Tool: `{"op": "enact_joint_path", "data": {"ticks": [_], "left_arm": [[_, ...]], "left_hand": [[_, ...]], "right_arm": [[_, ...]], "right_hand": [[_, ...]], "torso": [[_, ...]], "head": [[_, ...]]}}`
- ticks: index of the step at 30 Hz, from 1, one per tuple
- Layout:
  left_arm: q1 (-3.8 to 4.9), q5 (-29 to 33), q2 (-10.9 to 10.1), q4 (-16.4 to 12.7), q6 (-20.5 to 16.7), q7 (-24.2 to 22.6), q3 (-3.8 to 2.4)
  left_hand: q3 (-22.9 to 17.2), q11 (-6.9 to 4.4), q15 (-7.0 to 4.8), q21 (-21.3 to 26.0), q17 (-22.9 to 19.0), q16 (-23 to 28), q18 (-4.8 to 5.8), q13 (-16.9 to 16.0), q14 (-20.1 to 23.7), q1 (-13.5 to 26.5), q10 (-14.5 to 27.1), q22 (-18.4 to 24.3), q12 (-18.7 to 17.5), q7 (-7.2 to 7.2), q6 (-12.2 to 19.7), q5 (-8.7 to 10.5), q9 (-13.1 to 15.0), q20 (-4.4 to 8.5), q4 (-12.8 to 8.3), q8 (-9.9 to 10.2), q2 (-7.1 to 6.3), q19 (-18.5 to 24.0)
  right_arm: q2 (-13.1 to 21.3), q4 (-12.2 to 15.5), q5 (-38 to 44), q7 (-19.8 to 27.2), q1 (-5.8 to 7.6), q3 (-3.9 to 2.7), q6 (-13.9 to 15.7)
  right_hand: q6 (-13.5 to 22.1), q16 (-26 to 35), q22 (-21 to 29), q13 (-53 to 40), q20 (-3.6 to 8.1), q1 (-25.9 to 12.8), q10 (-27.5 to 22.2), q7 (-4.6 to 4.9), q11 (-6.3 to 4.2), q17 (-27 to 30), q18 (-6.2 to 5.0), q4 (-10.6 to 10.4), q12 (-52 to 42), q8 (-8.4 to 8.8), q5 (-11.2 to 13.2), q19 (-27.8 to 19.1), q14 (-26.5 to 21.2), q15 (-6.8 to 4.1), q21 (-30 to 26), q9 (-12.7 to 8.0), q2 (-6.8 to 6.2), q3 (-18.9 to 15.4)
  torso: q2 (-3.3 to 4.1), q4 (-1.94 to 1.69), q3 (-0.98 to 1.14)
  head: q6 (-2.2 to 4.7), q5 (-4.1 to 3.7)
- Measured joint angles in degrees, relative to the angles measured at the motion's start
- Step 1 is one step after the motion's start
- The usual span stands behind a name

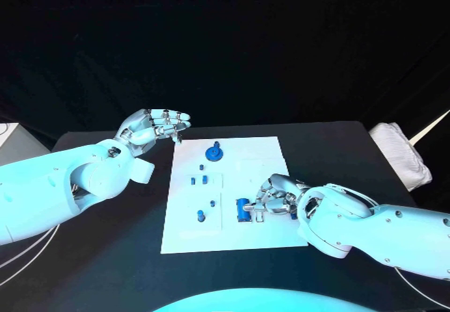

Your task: Assemble the parts on the task board

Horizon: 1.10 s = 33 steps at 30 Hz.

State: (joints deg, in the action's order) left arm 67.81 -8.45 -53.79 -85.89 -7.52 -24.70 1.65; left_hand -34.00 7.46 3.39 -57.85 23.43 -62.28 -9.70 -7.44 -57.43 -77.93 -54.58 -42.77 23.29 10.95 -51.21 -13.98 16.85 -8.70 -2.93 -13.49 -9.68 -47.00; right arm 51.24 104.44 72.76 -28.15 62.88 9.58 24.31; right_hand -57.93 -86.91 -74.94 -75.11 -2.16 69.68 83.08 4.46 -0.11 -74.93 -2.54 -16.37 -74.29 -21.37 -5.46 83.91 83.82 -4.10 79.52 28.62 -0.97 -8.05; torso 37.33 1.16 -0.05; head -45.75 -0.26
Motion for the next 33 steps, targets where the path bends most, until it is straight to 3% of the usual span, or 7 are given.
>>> {"op": "enact_joint_path", "data": {"ticks": [10, 18, 22, 26, 33], "left_arm": [[0.00, 0.00, -0.39, -0.29, 0.01, 0.00, 0.00], [-0.01, 0.00, -0.77, -0.44, -0.01, -0.02, 0.00], [-0.01, 0.00, -0.77, -0.45, -0.01, -0.03, 0.00], [-0.01, 0.00, -0.70, -0.40, -0.01, -0.03, 0.00], [-0.01, 0.00, -0.64, -0.31, -0.01, -0.02, 0.00]], "left_hand": [[0.00, 0.00, 0.00, 0.00, 0.00, 0.00, 0.00, 0.00, 0.00, 0.00, 0.00, 0.00, 0.00, 0.00, 0.00, 0.00, 0.00, 0.00, 0.00, 0.00, 0.00, 0.00], [0.00, 0.00, 0.00, 0.00, 0.01, 0.23, 0.00, -0.01, 0.00, 0.00, 0.00, -0.07, 0.00, 0.00, 0.00, 0.00, -0.07, 0.00, 0.00, 0.00, 0.00, 0.00], [0.00, 0.00, 0.00, 0.00, 0.01, 0.23, 0.00, -0.01, 0.00, 0.00, 0.00, -0.07, 0.00, 0.00, 0.00, 0.00, -0.06, 0.00, 0.00, 0.00, 0.00, 0.00], [0.00, 0.00, 0.00, 0.00, 0.01, 0.23, -0.01, -0.01, 0.00, 0.00, 0.00, -0.07, 0.00, 0.00, 0.00, 0.00, -0.06, 0.00, 0.00, 0.00, 0.00, 0.00], [0.00, 0.00, 0.00, 0.00, 0.01, 0.23, 0.00, -0.01, 0.00, 0.00, 0.00, -0.06, 0.00, 0.00, 0.00, 0.00, -0.06, 0.00, 0.00, 0.00, 0.00, 0.00]], "right_arm": [[8.16, 2.70, 0.45, 1.56, 1.83, -0.09, 2.01], [12.91, 2.28, 1.47, 1.85, 1.83, 0.04, 3.08], [13.99, 2.18, 2.02, 1.85, 1.56, 0.17, 3.44], [14.41, 2.17, 2.86, 1.66, 1.11, 0.30, 3.48], [13.76, 1.47, 4.22, 0.84, -0.24, 0.78, 3.43]], "right_hand": [[0.27, 0.00, 0.01, 0.04, 0.00, 2.21, 0.14, 0.10, 0.35, 0.00, -0.02, 0.00, -0.72, 0.32, -0.32, 0.00, 0.21, 0.22, 1.34, -0.07, -0.16, -0.31], [0.28, 0.00, 0.01, 0.04, 0.00, 4.11, 0.04, 0.11, 0.46, 0.01, -0.02, 0.01, -0.92, 0.75, -2.22, 0.00, 0.23, 0.26, 1.34, -0.27, -0.55, -0.61], [0.27, 0.00, 0.02, 0.02, 0.00, 4.49, 0.03, 0.10, 0.46, 0.01, -0.03, 0.00, -0.93, 0.75, -2.88, 0.00, 0.31, 0.33, 1.34, -0.27, -0.45, -0.62], [0.27, -0.21, 0.02, 0.00, 0.00, 6.60, 0.05, 0.11, 0.44, 0.01, -0.02, 0.16, -1.15, 1.09, -5.89, 0.00, 0.24, 0.46, 1.63, -0.51, -0.79, -0.78], [0.28, -0.22, 0.03, -0.32, 0.00, 8.17, 0.18, 0.11, 0.36, 0.02, -0.03, 0.16, -0.95, 1.41, -5.91, 0.00, 0.33, 0.56, 1.63, -0.70, -0.84, -0.78]], "torso": [[-0.07, 0.25, -0.03], [0.08, 0.50, 0.04], [0.09, 0.52, 0.04], [0.05, 0.56, 0.08], [-0.03, 0.54, 0.04]], "head": [[0.26, -0.69], [0.76, -1.41], [0.74, -1.72], [0.67, -1.80], [0.49, -1.79]]}}
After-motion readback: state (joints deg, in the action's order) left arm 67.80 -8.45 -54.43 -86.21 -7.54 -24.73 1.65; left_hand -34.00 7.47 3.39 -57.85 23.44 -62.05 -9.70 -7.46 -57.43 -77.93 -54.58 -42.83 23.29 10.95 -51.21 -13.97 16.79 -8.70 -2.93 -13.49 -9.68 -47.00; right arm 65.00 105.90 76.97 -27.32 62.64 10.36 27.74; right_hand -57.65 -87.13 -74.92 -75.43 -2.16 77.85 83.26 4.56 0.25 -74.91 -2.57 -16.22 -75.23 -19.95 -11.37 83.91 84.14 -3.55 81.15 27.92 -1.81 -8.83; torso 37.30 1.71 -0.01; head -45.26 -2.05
